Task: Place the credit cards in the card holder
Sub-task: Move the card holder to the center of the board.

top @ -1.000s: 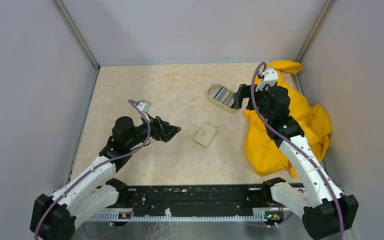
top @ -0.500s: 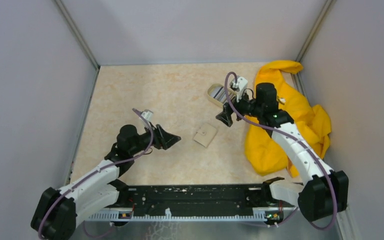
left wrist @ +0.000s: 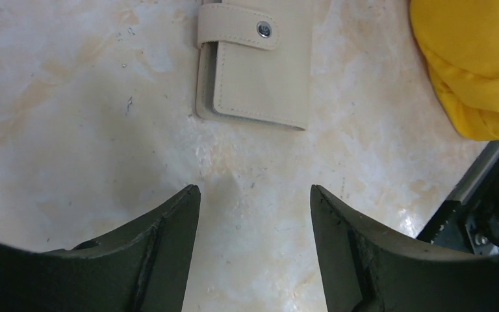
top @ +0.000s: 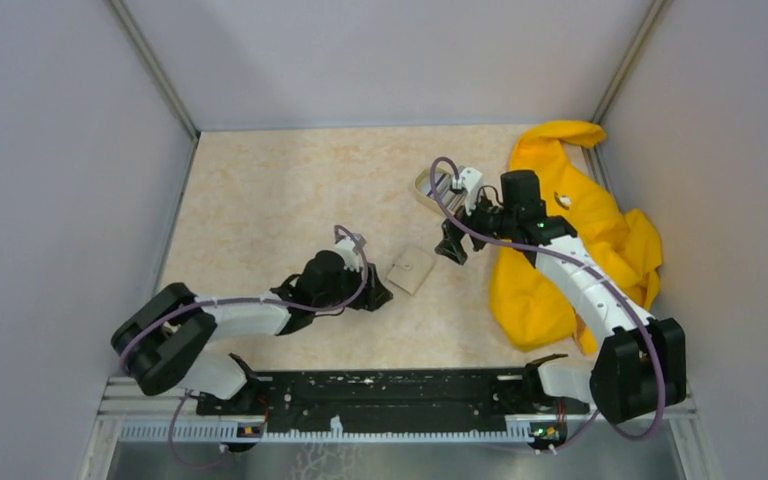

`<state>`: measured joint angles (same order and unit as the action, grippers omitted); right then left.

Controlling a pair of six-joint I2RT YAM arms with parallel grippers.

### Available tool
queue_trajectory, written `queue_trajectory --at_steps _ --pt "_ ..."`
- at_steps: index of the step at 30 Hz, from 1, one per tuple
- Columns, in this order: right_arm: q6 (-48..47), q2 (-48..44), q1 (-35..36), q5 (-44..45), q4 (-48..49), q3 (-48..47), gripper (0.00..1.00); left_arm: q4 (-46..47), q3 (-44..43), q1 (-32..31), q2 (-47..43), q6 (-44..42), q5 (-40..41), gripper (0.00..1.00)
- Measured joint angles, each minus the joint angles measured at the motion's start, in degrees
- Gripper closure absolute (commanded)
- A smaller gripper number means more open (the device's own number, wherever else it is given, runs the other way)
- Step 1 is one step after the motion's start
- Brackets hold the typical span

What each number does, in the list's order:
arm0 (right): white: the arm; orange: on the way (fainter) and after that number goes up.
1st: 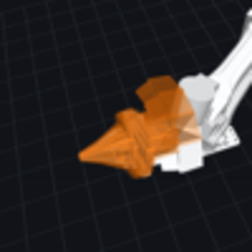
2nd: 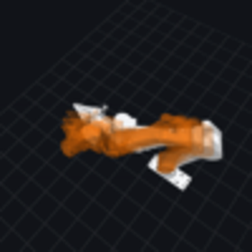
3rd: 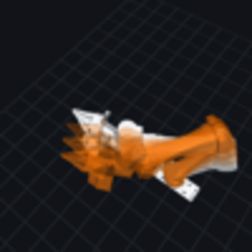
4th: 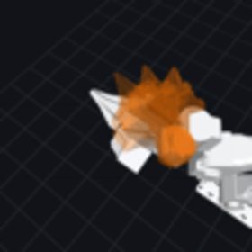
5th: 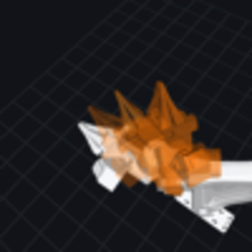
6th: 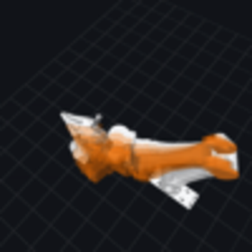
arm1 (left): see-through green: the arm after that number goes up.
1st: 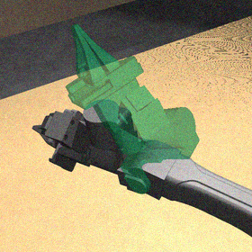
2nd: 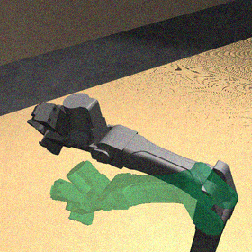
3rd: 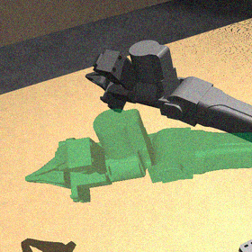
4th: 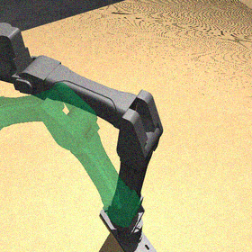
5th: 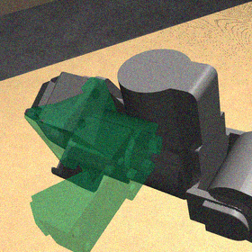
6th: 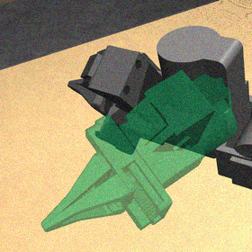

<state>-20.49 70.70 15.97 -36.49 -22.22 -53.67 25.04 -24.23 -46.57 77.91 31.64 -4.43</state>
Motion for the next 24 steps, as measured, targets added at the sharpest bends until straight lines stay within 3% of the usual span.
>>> queue_trajectory --at_steps 7,13,18,22,24 --pt "-1.2 1.1 0.0 1.6 -0.3 0.1 0.02 1.0 -7.4 0.0 12.2 -1.5 -0.2 0.37" --pt "-1.6 1.1 0.0 1.9 -0.2 0.8 0.02 -4.8 -15.8 0.0 17.3 -0.4 4.0 0.40" --pt "-1.8 1.2 0.0 1.9 -0.2 0.8 0.02 -8.6 -20.2 0.0 20.2 -3.1 5.5 0.56" --pt "-2.0 1.6 0.0 1.9 -0.2 0.8 0.02 -11.0 -23.5 0.0 22.3 -5.4 5.5 0.78" --pt "-2.0 1.9 0.1 1.9 -0.1 0.8 0.02 -11.2 -24.3 0.0 22.6 -5.8 5.5 0.83"
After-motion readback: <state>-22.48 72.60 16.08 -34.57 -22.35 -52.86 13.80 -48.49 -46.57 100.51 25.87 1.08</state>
